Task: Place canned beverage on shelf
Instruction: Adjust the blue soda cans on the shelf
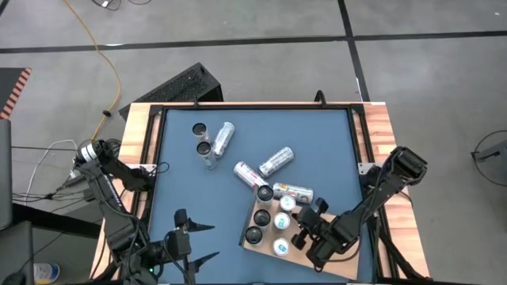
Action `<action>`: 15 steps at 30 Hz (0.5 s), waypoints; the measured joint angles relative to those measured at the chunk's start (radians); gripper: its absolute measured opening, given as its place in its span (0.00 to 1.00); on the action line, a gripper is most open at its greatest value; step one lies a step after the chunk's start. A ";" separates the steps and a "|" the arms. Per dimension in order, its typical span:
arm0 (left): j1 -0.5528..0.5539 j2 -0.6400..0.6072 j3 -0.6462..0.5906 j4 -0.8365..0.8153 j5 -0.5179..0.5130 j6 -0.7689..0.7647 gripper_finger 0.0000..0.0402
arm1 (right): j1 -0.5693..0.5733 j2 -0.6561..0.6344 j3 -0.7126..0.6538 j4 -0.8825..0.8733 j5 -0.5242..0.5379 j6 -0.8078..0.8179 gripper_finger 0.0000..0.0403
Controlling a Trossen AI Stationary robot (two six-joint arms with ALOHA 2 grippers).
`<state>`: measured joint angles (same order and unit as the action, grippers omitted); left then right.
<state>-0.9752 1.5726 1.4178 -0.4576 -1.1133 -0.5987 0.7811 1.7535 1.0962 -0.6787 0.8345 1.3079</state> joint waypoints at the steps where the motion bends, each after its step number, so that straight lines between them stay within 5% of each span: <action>1: 0.000 0.000 0.000 0.000 0.000 0.000 0.77 | 0.005 0.000 0.000 0.004 -0.001 0.000 0.00; 15: 0.000 0.000 0.000 0.000 0.005 -0.001 0.77 | 0.179 0.000 0.064 0.171 -0.035 0.068 0.00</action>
<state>-0.9752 1.5726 1.4178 -0.4580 -1.1088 -0.5995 0.9598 1.7535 1.1599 -0.5082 0.7991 1.3763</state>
